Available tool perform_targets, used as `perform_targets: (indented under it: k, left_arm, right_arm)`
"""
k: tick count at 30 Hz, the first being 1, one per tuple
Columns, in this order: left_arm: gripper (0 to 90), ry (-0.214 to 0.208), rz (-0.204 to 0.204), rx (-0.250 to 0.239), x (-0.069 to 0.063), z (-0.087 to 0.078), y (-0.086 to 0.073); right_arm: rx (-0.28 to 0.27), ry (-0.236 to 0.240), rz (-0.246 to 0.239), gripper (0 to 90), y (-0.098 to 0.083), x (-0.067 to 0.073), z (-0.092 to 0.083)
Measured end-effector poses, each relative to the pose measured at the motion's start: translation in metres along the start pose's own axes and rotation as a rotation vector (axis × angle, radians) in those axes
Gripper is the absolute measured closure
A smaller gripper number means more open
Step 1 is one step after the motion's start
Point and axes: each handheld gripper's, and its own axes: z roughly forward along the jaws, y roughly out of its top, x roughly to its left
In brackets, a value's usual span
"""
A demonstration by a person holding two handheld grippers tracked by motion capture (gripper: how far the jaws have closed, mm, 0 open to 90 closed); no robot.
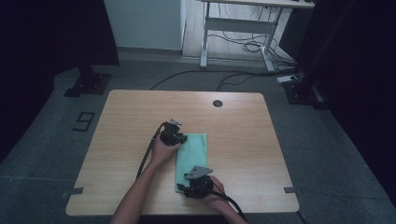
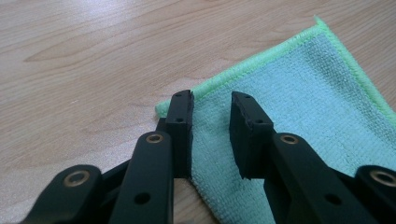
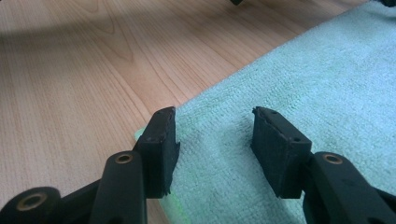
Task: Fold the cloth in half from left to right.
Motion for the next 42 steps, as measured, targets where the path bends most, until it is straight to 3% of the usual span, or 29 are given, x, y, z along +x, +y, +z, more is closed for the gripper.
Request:
perform_targets:
  k: [4, 9, 13, 19, 27, 34, 42]
  left_arm:
    - [68.2, 0.01, 0.019, 0.005, -0.002, 0.0, 0.0]
    - [64.7, 0.006, 0.021, -0.024, -0.003, -0.008, 0.003]
    - [60.2, -0.005, 0.0, -0.055, 0.001, -0.023, 0.006]
    - [53.0, -0.002, 0.002, -0.077, 0.004, -0.04, 0.005]
    - [49.5, -0.007, 0.026, -0.092, 0.004, -0.052, 0.002]
    - [46.3, -0.022, 0.002, -0.109, 0.008, -0.061, -0.002]
    - [44.7, -0.012, -0.006, -0.123, 0.016, -0.072, -0.009]
  right_arm:
    - [-0.005, 0.005, 0.01, 49.5, 0.001, -0.001, 0.0]
    - [-0.068, -0.015, 0.035, 49.9, 0.004, -0.006, -0.008]
    - [-0.093, -0.039, 0.047, 49.4, 0.008, -0.017, -0.017]
    - [-0.116, -0.081, 0.087, 48.3, 0.013, -0.037, -0.027]
    - [-0.113, -0.118, 0.118, 47.5, 0.016, -0.056, -0.032]
    - [-0.113, -0.144, 0.134, 46.9, 0.02, -0.069, -0.033]
    - [-0.109, -0.162, 0.131, 46.7, 0.027, -0.082, -0.033]
